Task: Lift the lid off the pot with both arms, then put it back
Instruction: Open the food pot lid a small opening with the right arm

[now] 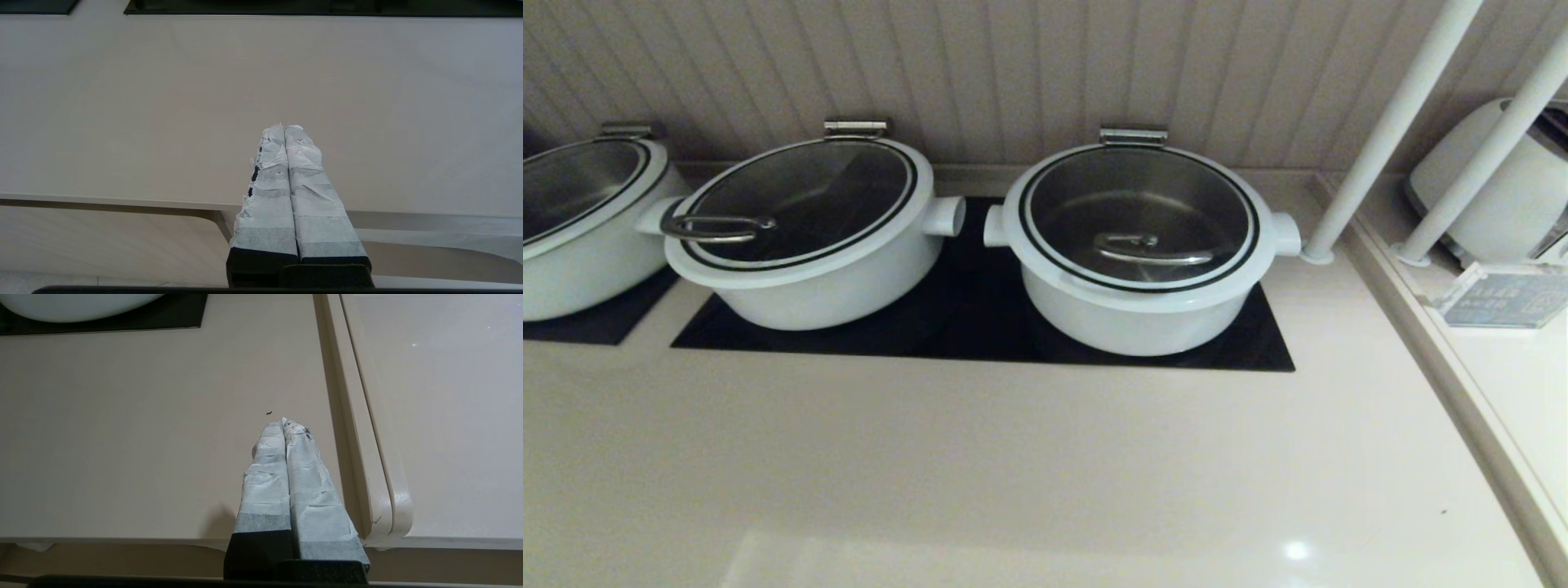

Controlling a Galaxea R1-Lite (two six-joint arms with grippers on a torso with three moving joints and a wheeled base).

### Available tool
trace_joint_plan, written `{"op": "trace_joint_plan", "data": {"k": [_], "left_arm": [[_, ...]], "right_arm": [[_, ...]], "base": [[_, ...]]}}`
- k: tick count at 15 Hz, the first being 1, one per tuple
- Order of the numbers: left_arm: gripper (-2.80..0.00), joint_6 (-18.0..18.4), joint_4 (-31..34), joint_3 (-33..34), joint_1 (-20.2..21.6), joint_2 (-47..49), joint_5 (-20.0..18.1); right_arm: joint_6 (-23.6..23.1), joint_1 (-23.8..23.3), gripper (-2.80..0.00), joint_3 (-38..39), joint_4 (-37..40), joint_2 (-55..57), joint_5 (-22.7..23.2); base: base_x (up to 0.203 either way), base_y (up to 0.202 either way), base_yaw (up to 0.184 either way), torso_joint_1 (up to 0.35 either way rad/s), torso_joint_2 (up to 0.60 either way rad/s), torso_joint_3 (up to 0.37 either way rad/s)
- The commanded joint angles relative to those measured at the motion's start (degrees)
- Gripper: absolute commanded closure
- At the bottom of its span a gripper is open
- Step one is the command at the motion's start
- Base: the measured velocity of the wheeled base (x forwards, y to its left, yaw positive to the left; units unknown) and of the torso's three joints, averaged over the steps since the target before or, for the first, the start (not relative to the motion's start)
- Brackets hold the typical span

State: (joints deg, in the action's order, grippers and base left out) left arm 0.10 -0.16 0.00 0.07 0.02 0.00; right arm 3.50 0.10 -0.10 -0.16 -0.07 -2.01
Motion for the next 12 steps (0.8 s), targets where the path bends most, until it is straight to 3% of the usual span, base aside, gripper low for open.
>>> {"op": "trace_joint_plan", "data": {"k": [1,12], "left_arm": [[0.00,0.0,0.0,0.0,0.0,0.1,0.0],[0.00,0.1,0.0,0.0,0.0,0.0,0.0]], "right_arm": [[0.0,0.0,0.00,0.0,0.0,0.1,0.0],[-1.4,0.2,0.00,0.0,0.1,0.1,0.3]], "base": [[0.000,0.000,0.000,0.000,0.00,0.000],[0.000,0.000,0.000,0.000,0.00,0.000]]}}
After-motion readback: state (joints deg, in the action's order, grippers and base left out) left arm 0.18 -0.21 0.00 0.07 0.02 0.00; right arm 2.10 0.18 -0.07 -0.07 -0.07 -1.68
